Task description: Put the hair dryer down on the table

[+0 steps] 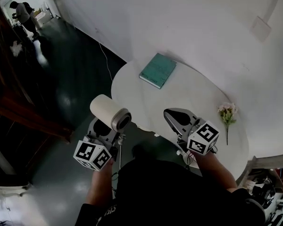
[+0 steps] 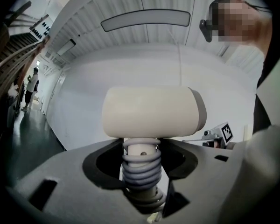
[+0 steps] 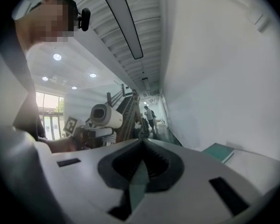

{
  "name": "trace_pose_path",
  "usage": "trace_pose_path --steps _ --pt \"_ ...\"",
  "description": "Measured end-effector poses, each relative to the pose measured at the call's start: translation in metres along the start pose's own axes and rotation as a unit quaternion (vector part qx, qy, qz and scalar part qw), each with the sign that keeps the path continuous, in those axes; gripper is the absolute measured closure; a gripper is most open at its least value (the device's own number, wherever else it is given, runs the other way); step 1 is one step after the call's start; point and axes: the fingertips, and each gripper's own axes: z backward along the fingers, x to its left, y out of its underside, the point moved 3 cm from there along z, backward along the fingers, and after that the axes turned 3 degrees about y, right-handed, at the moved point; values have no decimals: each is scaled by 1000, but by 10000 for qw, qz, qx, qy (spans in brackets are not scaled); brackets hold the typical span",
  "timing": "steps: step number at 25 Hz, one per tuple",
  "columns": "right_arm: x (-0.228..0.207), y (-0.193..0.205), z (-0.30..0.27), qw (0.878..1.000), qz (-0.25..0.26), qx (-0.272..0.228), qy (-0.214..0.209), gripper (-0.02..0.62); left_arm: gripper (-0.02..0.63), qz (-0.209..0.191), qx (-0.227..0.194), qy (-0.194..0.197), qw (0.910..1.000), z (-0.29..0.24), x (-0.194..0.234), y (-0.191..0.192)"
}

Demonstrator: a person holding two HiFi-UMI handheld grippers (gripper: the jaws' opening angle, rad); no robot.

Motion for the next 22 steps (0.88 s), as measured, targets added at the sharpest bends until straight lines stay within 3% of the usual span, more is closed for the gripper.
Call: trace_pose_path --steps 9,22 --pt "-26 -9 -53 9990 -112 -6 426 590 374 277 261 243 9990 -43 66 1" --pt "-106 12 -10 9966 -501 19 659 590 374 710 624 -97 9955 -97 46 34"
